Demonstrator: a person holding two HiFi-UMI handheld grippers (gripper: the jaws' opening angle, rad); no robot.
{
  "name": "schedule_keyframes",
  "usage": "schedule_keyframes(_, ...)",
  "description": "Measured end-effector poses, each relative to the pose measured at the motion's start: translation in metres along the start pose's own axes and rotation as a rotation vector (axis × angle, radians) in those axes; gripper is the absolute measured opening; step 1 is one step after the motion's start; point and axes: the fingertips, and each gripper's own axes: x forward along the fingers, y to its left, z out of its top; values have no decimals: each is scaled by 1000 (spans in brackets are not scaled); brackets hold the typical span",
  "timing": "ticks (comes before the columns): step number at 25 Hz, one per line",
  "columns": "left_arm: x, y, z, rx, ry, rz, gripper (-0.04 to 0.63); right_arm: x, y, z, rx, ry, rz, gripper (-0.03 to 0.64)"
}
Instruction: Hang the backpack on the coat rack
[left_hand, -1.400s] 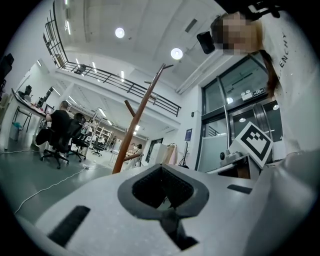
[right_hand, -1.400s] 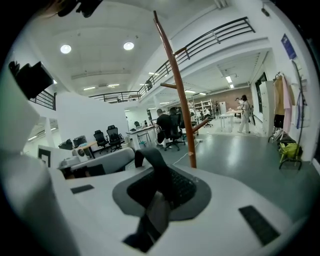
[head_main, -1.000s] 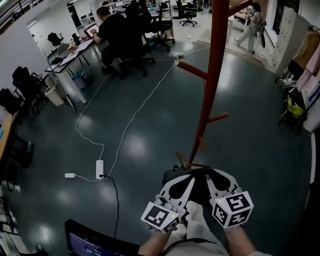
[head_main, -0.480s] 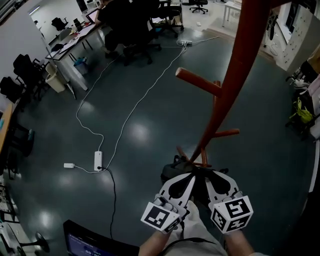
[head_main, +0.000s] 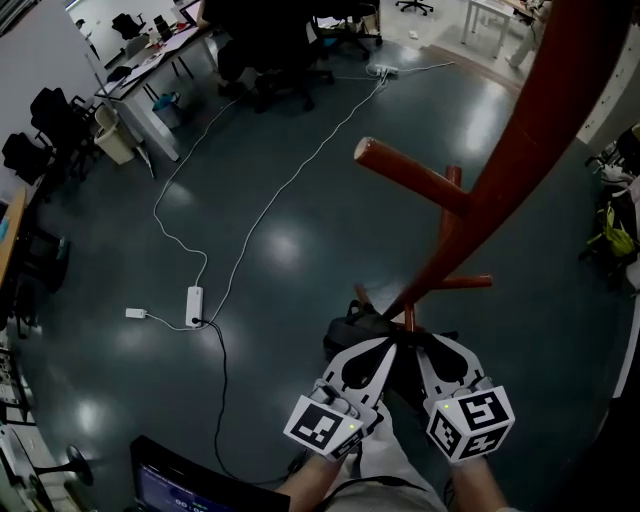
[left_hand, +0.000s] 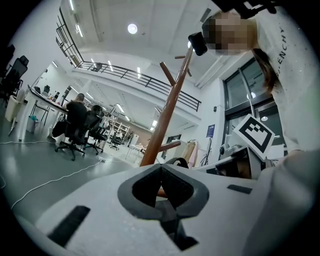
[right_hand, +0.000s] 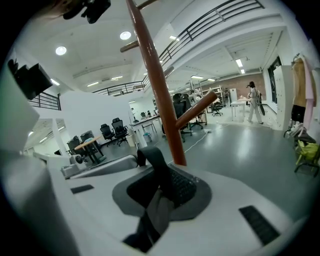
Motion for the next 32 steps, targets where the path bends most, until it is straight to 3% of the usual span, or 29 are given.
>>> schedule_keyframes(10,4,8,-20,-30,29,17,9,14,-29,-19,24,50,-33,51)
schedule_keyframes(16,6,11,-27,-38,46,24,9,23,-30,-39,-50,116,-27,51)
schedule_keyframes(28,8,15,-34,-51,52,18,9,42,-32,-46,-144,145,-16,52)
schedule_keyframes(32,9,18,-34,-56,53,20,9,45,-35,-42,-222,150,-26,54)
